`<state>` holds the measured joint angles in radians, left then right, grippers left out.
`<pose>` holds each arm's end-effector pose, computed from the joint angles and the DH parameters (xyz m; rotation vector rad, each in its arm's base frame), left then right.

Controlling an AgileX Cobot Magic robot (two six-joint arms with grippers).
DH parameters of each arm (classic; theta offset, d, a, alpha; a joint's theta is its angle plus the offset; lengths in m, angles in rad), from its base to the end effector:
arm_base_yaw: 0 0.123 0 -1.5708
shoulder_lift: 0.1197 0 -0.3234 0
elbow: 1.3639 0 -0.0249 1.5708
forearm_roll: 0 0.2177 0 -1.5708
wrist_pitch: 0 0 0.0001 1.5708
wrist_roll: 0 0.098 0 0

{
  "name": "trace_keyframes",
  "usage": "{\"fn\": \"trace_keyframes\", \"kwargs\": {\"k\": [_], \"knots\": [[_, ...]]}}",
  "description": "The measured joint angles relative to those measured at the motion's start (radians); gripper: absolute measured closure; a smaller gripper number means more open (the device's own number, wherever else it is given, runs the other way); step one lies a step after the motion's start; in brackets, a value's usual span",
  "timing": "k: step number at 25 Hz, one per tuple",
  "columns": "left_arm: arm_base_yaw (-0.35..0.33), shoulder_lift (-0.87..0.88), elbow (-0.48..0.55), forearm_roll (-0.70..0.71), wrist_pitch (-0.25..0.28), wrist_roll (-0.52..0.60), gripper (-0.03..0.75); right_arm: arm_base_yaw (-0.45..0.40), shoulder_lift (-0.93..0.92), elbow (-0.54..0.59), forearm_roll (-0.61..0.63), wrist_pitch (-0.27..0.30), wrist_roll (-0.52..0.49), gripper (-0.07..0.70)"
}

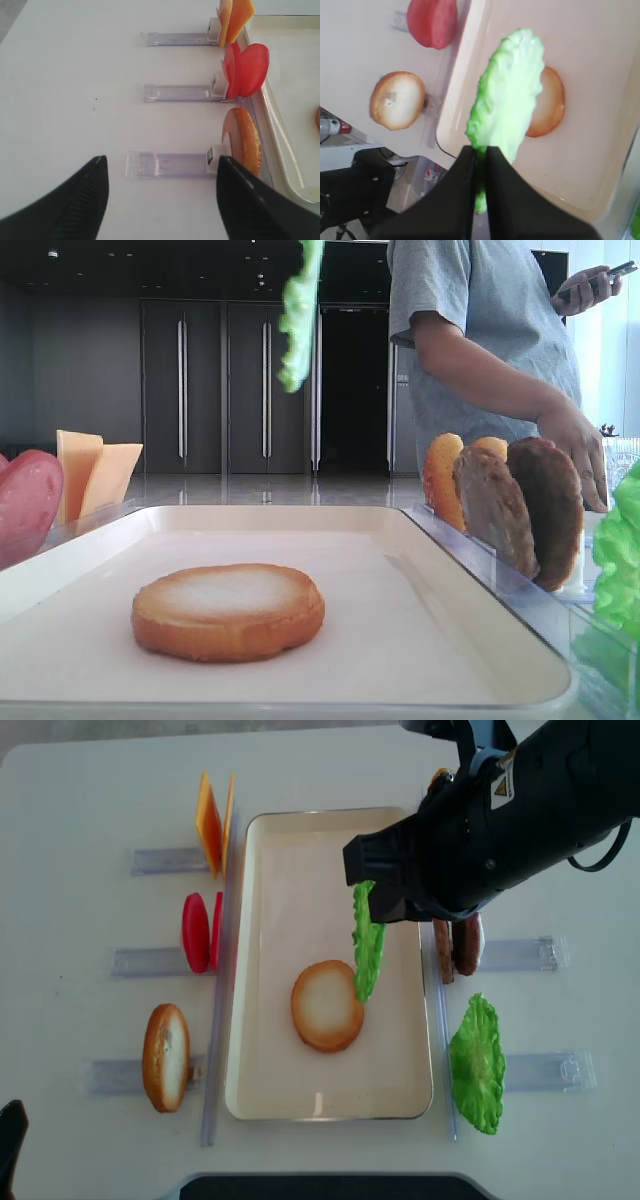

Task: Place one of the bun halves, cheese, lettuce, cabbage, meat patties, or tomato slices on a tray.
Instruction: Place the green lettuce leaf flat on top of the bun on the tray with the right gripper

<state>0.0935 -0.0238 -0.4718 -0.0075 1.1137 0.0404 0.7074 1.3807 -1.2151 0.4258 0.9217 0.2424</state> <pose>-0.0690 -0.0071 0.2449 -0.0552 2.1018 0.0715 0.1688 0.1868 0.3778 -0.4097 2.6653 0.8638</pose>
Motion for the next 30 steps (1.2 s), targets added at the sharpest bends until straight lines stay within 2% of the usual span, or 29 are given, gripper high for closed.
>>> {"fn": "trace_keyframes", "kwargs": {"k": [5,10,14,17,22,26,30], "knots": [[0.000,0.000,0.000,0.000,0.000,0.000,0.201,0.000,0.001,0.010,0.107,-0.021,-0.058,0.605],[0.000,0.000,0.000,0.000,0.000,0.000,0.201,0.000,0.003,0.083,0.210,-0.053,-0.125,0.605],[0.000,0.000,0.000,0.000,0.000,0.000,0.201,-0.001,0.006,0.129,0.355,-0.117,-0.230,0.605],[0.000,0.000,0.000,0.000,0.000,0.000,0.201,-0.001,0.027,0.141,0.442,-0.133,-0.300,0.605],[0.000,0.000,0.000,0.000,0.000,0.000,0.201,-0.001,0.120,0.141,0.634,-0.147,-0.485,0.605],[0.000,0.000,0.000,0.000,0.000,0.000,0.201,-0.001,0.198,0.141,0.732,-0.179,-0.599,0.605],[0.000,0.000,0.000,0.000,0.000,0.000,0.201,-0.004,0.267,0.141,0.830,-0.178,-0.717,0.605]]}}
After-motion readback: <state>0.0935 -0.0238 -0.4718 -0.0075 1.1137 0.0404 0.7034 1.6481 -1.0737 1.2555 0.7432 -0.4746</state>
